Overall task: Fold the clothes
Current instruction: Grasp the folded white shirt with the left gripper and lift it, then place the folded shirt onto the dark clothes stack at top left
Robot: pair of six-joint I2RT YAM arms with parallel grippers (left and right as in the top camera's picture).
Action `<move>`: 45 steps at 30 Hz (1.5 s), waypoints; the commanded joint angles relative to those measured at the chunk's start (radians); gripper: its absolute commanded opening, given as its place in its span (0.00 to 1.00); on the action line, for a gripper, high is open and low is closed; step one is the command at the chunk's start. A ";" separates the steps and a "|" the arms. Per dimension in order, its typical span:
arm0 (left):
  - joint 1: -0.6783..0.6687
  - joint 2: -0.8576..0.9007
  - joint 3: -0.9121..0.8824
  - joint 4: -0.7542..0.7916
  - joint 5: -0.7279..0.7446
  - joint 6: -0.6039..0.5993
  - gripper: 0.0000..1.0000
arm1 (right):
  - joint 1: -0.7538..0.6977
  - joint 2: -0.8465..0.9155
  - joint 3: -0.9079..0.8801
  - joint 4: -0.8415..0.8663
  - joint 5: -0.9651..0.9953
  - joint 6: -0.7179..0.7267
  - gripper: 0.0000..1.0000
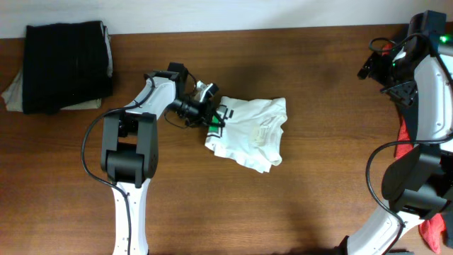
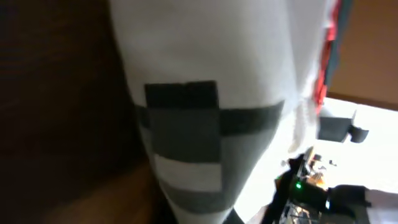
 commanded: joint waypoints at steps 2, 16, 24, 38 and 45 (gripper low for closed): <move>0.009 0.007 0.116 -0.050 -0.248 -0.082 0.01 | -0.004 0.000 0.002 -0.001 0.009 -0.010 0.99; 0.185 0.007 0.517 -0.011 -0.932 0.044 0.01 | -0.004 0.000 0.002 -0.001 0.009 -0.010 0.99; 0.305 0.007 0.525 0.246 -0.979 0.043 0.01 | -0.004 0.000 0.002 -0.001 0.009 -0.010 0.99; 0.414 0.007 0.669 0.297 -1.017 -0.031 0.01 | -0.004 0.000 0.002 -0.001 0.009 -0.010 0.99; 0.474 0.007 0.669 0.280 -1.043 -0.266 0.02 | -0.004 0.000 0.002 -0.001 0.009 -0.010 0.99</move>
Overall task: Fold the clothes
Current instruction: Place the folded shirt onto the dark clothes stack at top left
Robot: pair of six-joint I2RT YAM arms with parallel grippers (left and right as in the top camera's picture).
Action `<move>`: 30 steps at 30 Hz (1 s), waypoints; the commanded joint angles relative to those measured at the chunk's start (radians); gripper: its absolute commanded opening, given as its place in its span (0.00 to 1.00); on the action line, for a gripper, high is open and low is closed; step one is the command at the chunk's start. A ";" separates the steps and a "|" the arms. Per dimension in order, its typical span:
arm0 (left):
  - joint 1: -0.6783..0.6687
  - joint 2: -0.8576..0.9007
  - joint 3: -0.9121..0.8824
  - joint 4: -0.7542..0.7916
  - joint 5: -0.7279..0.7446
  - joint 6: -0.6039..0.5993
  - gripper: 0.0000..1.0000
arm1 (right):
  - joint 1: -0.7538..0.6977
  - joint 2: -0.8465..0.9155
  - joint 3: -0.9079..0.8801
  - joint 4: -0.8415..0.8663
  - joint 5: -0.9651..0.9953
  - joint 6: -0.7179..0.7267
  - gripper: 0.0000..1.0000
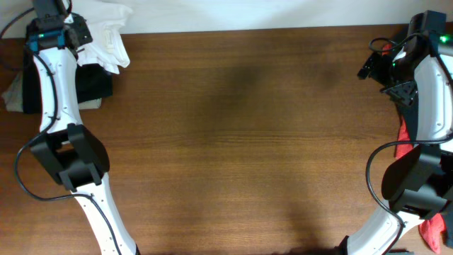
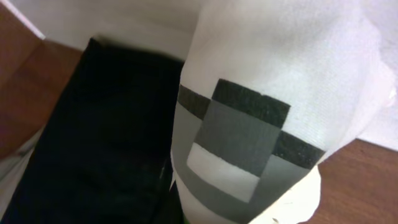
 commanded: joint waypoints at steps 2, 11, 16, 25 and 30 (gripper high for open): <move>0.042 0.000 0.027 -0.009 -0.085 -0.158 0.02 | -0.004 0.000 0.002 0.000 0.009 -0.010 0.99; 0.048 -0.001 0.027 -0.018 -0.177 -0.190 0.02 | -0.004 0.000 0.002 0.000 0.009 -0.010 0.98; 0.045 -0.051 0.045 -0.031 -0.058 -0.190 0.01 | -0.004 0.000 0.002 0.000 0.009 -0.010 0.99; 0.045 -0.107 0.051 -0.102 0.022 -0.217 0.01 | -0.004 0.000 0.002 0.000 0.009 -0.010 0.99; 0.045 -0.163 0.051 -0.121 0.025 -0.217 0.01 | -0.004 0.000 0.002 0.000 0.009 -0.010 0.98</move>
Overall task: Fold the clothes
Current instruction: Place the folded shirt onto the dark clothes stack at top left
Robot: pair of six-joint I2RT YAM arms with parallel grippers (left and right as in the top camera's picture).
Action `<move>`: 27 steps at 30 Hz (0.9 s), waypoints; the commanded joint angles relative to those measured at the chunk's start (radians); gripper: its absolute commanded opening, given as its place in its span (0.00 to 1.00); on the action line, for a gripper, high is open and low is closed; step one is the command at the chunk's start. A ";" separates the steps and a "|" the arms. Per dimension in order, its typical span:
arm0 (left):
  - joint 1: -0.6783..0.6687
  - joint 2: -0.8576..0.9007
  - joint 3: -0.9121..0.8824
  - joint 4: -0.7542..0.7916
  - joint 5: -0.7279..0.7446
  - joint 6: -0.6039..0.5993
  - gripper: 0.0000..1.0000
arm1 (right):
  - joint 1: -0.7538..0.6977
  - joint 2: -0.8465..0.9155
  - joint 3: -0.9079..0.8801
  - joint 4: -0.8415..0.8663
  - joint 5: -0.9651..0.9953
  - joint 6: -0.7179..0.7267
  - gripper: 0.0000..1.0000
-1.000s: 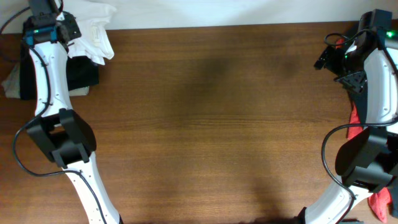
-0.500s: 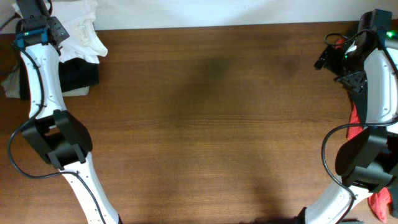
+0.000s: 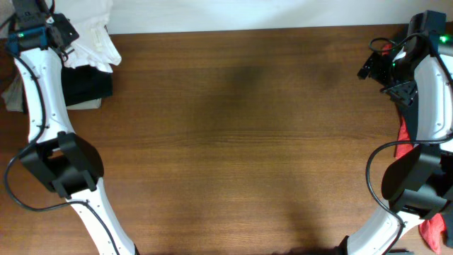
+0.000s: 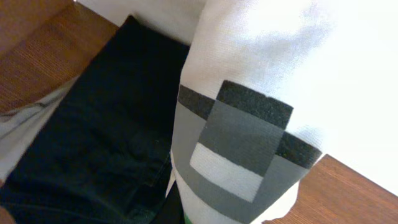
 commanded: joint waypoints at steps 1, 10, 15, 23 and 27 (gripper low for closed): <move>0.007 -0.084 0.039 -0.011 0.008 -0.015 0.01 | -0.004 0.000 0.002 0.000 0.009 -0.010 0.99; 0.008 -0.068 0.011 -0.035 -0.028 -0.067 0.01 | -0.004 0.000 0.002 0.000 0.009 -0.010 0.99; 0.032 0.020 0.008 0.027 -0.148 -0.028 0.02 | -0.004 0.000 0.002 0.000 0.009 -0.010 0.99; 0.132 0.228 0.008 0.120 -0.161 -0.027 0.09 | -0.004 0.000 0.002 0.000 0.009 -0.010 0.99; 0.180 0.268 0.008 0.118 -0.253 0.034 0.99 | -0.004 0.000 0.002 0.000 0.009 -0.010 0.99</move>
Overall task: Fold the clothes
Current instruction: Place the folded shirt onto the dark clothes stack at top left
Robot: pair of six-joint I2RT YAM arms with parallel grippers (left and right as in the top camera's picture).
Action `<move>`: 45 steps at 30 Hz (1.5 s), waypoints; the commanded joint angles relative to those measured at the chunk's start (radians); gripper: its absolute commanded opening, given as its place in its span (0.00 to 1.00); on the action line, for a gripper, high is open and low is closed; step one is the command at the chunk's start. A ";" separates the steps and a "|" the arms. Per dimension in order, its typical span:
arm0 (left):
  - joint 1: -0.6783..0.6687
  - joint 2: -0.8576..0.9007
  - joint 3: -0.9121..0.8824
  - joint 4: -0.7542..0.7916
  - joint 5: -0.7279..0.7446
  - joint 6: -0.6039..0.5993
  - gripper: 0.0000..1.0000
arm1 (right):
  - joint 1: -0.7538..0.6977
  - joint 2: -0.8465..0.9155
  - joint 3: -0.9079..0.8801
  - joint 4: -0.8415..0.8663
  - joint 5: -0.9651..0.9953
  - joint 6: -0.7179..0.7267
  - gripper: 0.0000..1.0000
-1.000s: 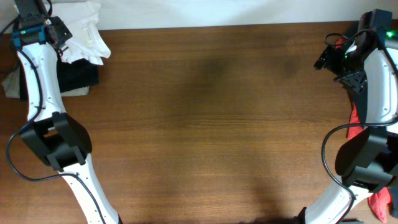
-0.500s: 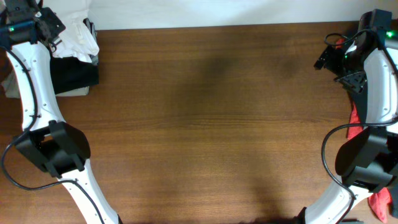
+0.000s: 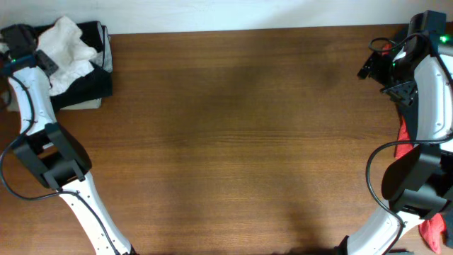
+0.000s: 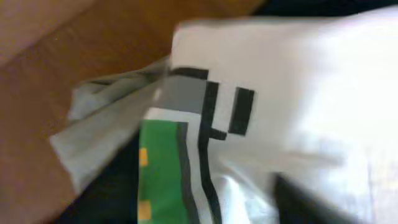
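Note:
A bunched white shirt (image 3: pixel 67 41) with a green, grey and black print lies on top of a folded black garment (image 3: pixel 95 81) at the table's far left corner. My left gripper (image 3: pixel 44 62) is at the shirt's left edge and seems still shut on it. In the left wrist view the white shirt (image 4: pixel 298 93) fills most of the picture and hides the fingers, with its green print (image 4: pixel 161 168) near the bottom. My right gripper (image 3: pixel 367 67) hangs at the far right, away from the clothes; its jaws are too small to read.
A pale grey garment (image 3: pixel 85 104) sticks out under the black one, and the same grey garment (image 4: pixel 99 124) shows at the left in the wrist view. Red cloth (image 3: pixel 403 131) lies behind the right arm at the table's right edge. Brown wooden table (image 3: pixel 233 142).
The left gripper has come down and forward from the table's back edge. The white shirt, then hanging off the back left of the pile, now rests on the black garment. The right arm has not moved.
First the white shirt lay folded near the table's middle with my left gripper at its left edge. Then the shirt was held up at the far left corner, beside the black pile. After that it hung at the back edge, and now it sits on the pile.

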 commanded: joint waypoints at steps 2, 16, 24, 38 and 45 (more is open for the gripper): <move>0.025 -0.025 0.001 -0.007 -0.059 0.102 0.99 | -0.004 0.000 0.002 0.000 0.009 -0.010 0.99; -0.005 -0.035 -0.047 -0.004 0.208 0.082 0.13 | -0.004 0.000 0.002 0.000 0.009 -0.010 0.99; -0.069 0.033 -0.032 -0.084 0.413 0.087 0.00 | -0.004 0.000 0.002 0.000 0.009 -0.010 0.99; -0.086 -0.103 0.055 0.044 0.075 0.150 0.06 | -0.004 0.000 0.002 0.000 0.009 -0.010 0.99; -0.003 0.008 -0.020 0.192 0.045 0.150 0.01 | -0.004 0.000 0.002 0.000 0.009 -0.010 0.99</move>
